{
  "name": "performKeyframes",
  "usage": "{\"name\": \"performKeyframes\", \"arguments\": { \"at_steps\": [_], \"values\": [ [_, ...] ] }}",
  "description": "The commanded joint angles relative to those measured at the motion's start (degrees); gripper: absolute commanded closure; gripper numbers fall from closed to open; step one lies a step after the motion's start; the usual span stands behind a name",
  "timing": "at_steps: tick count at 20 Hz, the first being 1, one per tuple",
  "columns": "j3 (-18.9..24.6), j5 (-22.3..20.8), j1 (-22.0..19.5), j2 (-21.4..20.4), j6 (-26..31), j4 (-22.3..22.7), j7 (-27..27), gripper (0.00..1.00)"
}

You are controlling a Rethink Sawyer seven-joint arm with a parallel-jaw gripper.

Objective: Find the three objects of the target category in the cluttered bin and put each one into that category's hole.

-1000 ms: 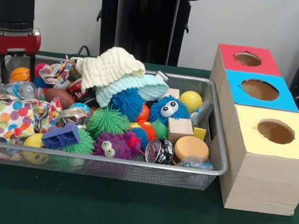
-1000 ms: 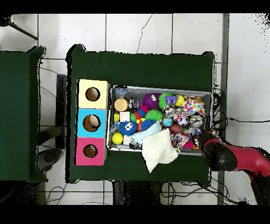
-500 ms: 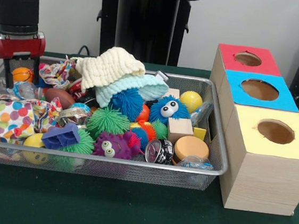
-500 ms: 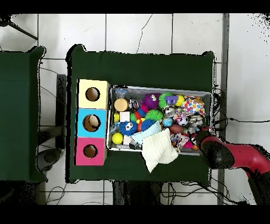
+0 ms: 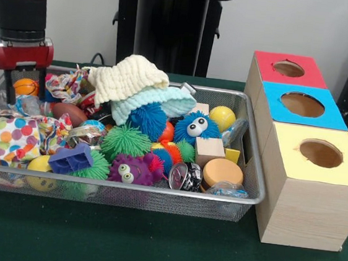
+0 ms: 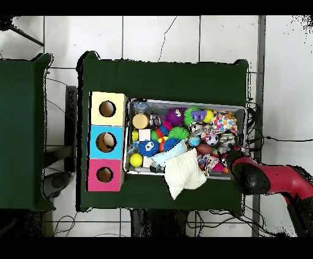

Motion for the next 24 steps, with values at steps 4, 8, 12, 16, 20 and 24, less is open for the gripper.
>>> {"name": "performKeyframes", "arguments": {
  "at_steps": [4,8,12,16,20,24],
  "values": [
    [2.6,-7.8,0.0,2.2,2.4,1.0,-18.7,0.00],
    [2.5,-8.9,0.4,2.1,1.8,1.0,-17.4,0.00],
    [2.5,-9.3,0.6,2.2,1.8,0.7,-16.9,0.00],
    [2.8,-9.4,0.3,2.2,2.1,0.7,-17.6,0.00],
    [3.0,-9.9,0.2,2.1,2.0,0.7,-18.0,0.00],
    [3.0,-10.5,0.4,1.9,1.6,0.8,-17.6,0.00]
  ]
}}
